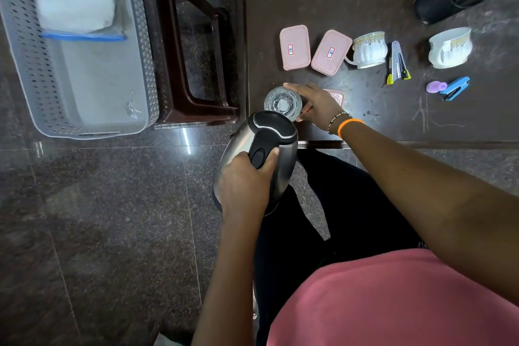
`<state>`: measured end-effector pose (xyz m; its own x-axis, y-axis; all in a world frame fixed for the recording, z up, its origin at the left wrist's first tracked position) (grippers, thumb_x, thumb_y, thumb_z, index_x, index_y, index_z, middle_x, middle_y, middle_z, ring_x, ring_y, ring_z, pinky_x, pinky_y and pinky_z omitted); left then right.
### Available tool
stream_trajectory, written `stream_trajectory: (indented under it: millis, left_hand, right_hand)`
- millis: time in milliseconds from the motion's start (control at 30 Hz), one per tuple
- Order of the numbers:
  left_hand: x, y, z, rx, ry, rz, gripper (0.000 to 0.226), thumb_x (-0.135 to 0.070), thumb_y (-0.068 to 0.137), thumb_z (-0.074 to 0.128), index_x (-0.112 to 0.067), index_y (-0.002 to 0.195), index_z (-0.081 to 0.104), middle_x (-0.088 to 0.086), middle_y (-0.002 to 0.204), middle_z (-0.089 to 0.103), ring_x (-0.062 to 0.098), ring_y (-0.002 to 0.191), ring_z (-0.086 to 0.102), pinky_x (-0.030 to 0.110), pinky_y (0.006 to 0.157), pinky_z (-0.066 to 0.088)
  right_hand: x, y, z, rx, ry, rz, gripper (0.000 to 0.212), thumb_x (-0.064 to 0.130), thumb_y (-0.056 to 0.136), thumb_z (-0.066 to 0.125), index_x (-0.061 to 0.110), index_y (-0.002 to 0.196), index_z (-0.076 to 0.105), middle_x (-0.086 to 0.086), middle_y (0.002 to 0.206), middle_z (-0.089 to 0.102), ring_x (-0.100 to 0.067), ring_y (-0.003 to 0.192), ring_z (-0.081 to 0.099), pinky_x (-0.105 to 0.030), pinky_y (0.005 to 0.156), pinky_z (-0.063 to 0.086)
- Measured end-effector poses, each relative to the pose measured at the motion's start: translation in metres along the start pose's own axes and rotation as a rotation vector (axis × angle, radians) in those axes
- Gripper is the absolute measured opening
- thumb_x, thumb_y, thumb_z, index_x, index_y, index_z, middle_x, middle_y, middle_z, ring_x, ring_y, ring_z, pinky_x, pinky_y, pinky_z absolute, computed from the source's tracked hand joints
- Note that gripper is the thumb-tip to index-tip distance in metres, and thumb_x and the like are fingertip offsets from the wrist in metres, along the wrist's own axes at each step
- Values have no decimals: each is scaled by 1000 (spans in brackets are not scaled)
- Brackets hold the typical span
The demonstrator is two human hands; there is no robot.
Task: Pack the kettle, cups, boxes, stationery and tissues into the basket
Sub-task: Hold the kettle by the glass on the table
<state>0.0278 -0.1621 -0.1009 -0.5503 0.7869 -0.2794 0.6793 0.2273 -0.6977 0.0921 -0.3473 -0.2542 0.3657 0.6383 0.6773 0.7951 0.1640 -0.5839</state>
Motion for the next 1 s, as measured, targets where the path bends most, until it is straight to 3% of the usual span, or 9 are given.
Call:
stream_trajectory:
  millis: [133,567,833,1000]
  left_hand:
    - [-3,1,-1,6,-7,-4,61,-64,78,53,-4,84,60,16,84,68,36,82,63,49,77,54]
    - [-4,-1,-4,-2,17,-23,60,-65,78,52,-5,85,60,12,83,68,33,82,63,48,77,54]
    - [-7,1,-5,-8,44,-33,64,-67,77,52,-4,87,60,14,87,68,34,85,63,46,79,54]
    - [-9,2,-7,-18,40,-35,63,-66,77,53,-4,88,61,14,89,67,34,85,62,46,78,54]
  right_hand:
    - [-2,-2,1,-17,39,15,81,-8,68,68,25,137,41,-18,109,49,-41,76,64,-46,88,53]
    - [-4,0,2,11,52,21,83,-10,67,68,26,137,40,-21,119,49,-39,76,64,-43,87,54]
    - [-3,0,2,20,105,7,81,-10,67,69,21,136,42,-20,127,49,-40,95,61,-45,86,55]
    - [-2,0,0,22,81,12,80,-8,68,70,24,136,43,-18,123,50,-40,86,64,-45,84,56]
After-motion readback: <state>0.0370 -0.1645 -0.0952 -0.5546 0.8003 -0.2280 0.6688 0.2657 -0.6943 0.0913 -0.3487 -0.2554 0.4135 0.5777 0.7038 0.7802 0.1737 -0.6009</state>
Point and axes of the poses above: each hand's wrist, its own y-axis towards the middle knuckle, its own z-axis out of the palm, x = y × z, the point moved 10 cm from there along y, towards the middle knuckle
